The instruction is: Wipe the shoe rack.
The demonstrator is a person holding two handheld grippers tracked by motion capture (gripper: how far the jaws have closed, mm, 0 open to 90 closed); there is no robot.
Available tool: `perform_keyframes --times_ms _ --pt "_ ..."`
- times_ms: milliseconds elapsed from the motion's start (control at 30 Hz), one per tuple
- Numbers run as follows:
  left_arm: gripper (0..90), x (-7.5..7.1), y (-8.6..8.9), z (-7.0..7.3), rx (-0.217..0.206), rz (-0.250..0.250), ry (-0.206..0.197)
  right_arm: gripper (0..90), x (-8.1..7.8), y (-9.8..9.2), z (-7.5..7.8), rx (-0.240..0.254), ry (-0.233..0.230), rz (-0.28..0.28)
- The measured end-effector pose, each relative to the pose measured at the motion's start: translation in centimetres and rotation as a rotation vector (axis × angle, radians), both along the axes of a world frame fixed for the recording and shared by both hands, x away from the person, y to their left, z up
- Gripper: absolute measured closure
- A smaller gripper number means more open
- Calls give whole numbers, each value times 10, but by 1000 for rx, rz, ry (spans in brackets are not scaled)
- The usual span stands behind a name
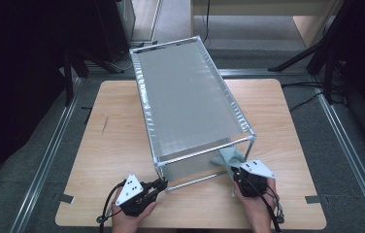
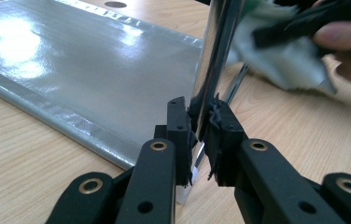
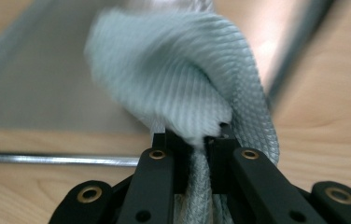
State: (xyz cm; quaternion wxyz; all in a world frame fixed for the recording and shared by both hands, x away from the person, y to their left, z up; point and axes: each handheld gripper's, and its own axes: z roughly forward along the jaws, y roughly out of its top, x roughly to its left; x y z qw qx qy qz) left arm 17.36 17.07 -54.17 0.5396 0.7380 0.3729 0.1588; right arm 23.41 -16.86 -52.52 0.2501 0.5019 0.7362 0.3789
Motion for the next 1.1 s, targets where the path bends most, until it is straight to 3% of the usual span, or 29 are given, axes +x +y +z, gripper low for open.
perform_keyframes --times_ms 133,333,367,433,500,633,700,767,967,1000,1033,1100 --pt "807 -1 -2 0 1 -15 -1 823 6 16 -14 -15 54 24" --pt "806 -3 -11 0 -4 -47 -1 823 4 43 -19 -10 68 83" --pt "806 -3 -12 0 -5 -50 -1 821 1 60 -24 -13 78 132" --pt "805 -4 -13 0 -5 -53 0 821 0 66 -25 -14 81 146" --pt "804 -4 -14 0 -10 -60 2 821 -5 88 -27 -5 88 202" --pt "805 -4 -14 0 -6 -58 1 819 -14 113 -27 16 105 292" --pt "807 -4 -14 0 -1 -60 -1 820 -16 118 -27 20 110 311" --pt "808 -4 -13 1 4 -58 -3 820 -14 111 -26 3 99 296" --pt "809 -4 -13 1 6 -59 -4 821 1 52 -21 -26 73 110" --pt "809 -4 -13 1 6 -59 -5 821 1 52 -21 -26 73 110" --pt "809 -4 -13 1 7 -60 -5 821 7 26 -19 -42 55 35" --pt "809 -4 -13 1 7 -59 -4 821 11 8 -17 -39 47 -31"
